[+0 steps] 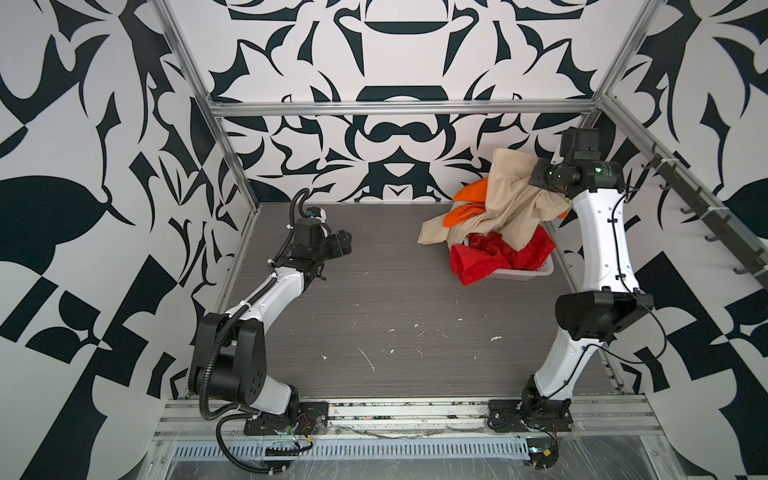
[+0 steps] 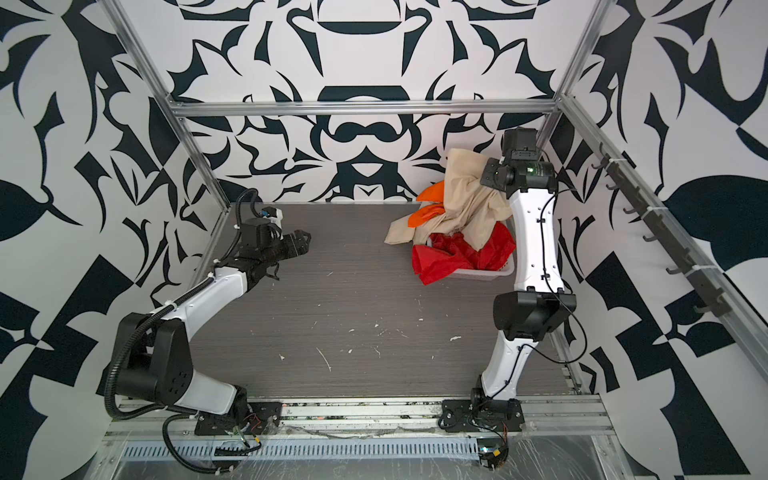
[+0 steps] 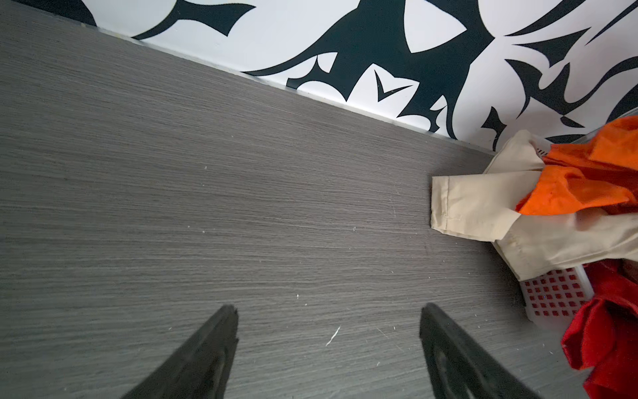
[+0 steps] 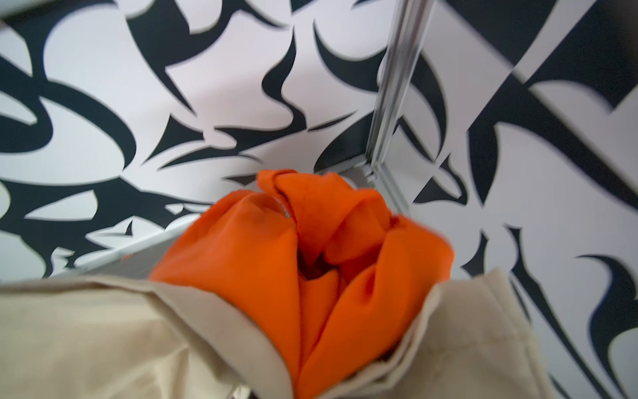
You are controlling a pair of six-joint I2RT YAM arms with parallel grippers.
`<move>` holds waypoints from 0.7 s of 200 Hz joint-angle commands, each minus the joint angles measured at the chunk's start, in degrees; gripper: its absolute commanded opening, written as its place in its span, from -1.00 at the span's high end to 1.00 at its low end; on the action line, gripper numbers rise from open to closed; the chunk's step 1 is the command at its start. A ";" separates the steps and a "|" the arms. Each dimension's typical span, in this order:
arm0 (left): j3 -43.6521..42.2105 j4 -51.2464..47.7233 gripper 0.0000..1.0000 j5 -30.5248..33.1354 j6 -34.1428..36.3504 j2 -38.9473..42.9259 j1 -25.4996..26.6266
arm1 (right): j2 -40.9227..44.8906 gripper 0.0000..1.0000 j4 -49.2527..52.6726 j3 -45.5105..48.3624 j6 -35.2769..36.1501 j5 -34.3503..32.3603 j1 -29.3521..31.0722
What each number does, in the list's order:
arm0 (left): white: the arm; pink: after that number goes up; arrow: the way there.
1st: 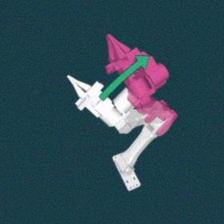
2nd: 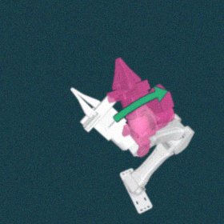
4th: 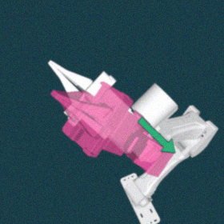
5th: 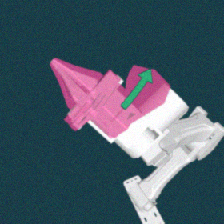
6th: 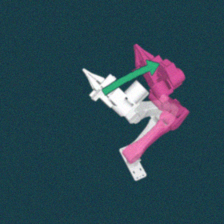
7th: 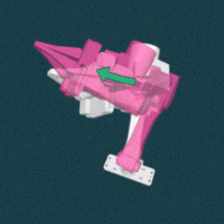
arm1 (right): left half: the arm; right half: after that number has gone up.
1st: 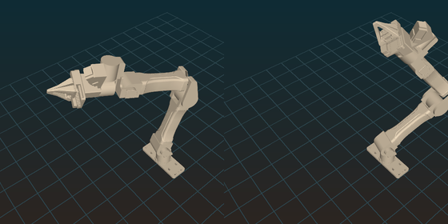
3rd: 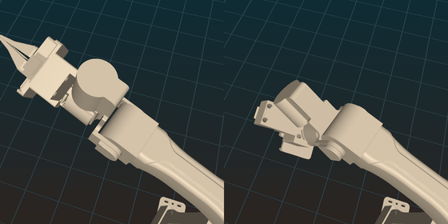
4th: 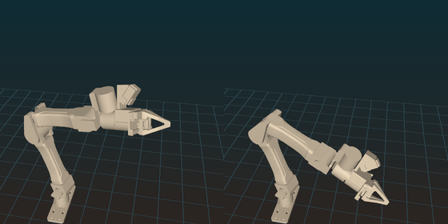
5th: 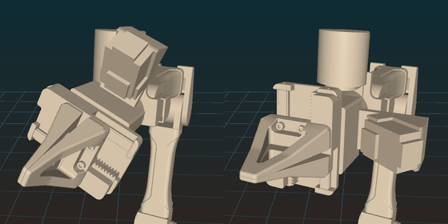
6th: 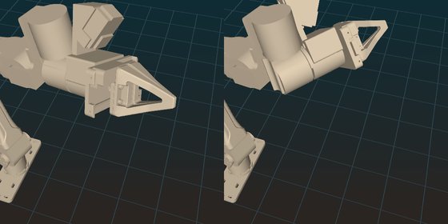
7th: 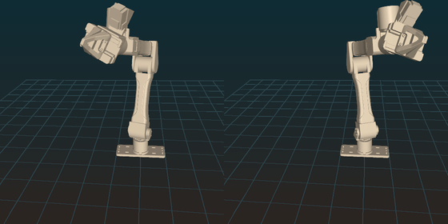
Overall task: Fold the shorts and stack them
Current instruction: 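Lift the orange shorts up out of the basket with the right gripper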
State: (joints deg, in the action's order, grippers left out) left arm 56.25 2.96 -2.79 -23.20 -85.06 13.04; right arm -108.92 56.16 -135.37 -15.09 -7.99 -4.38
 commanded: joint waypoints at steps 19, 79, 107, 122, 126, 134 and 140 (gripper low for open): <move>-1.66 0.46 -0.73 -0.25 -0.62 2.67 0.15 | -2.51 1.00 -5.30 -12.29 1.27 -0.42 -0.10; -2.85 1.76 -0.72 -0.41 -1.13 2.95 0.15 | -0.25 1.00 -5.83 0.20 0.68 -0.09 0.00; -3.59 2.27 -0.72 -0.53 -1.58 2.70 0.15 | 5.88 1.00 -16.02 25.52 -1.25 3.64 0.06; -3.71 2.22 -0.72 -0.43 -1.42 2.55 0.15 | 7.68 1.00 -19.75 35.00 -2.23 5.55 -0.01; -3.71 2.15 -0.72 -0.36 -1.36 2.62 0.15 | 7.80 1.00 -19.93 36.43 -2.39 6.27 -0.01; -3.69 2.01 -0.72 -0.34 -1.17 2.65 0.15 | 7.89 1.00 -19.22 38.14 -2.75 8.11 -0.06; -3.65 1.84 -0.72 -0.26 -1.06 2.62 0.15 | 7.84 0.95 -17.83 38.51 -2.78 9.61 0.01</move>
State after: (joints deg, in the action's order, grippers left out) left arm 53.01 4.45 -2.83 -24.10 -83.31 13.04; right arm -103.02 42.30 -101.32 -16.25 -3.92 -4.43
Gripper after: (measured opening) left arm 0.860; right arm 0.049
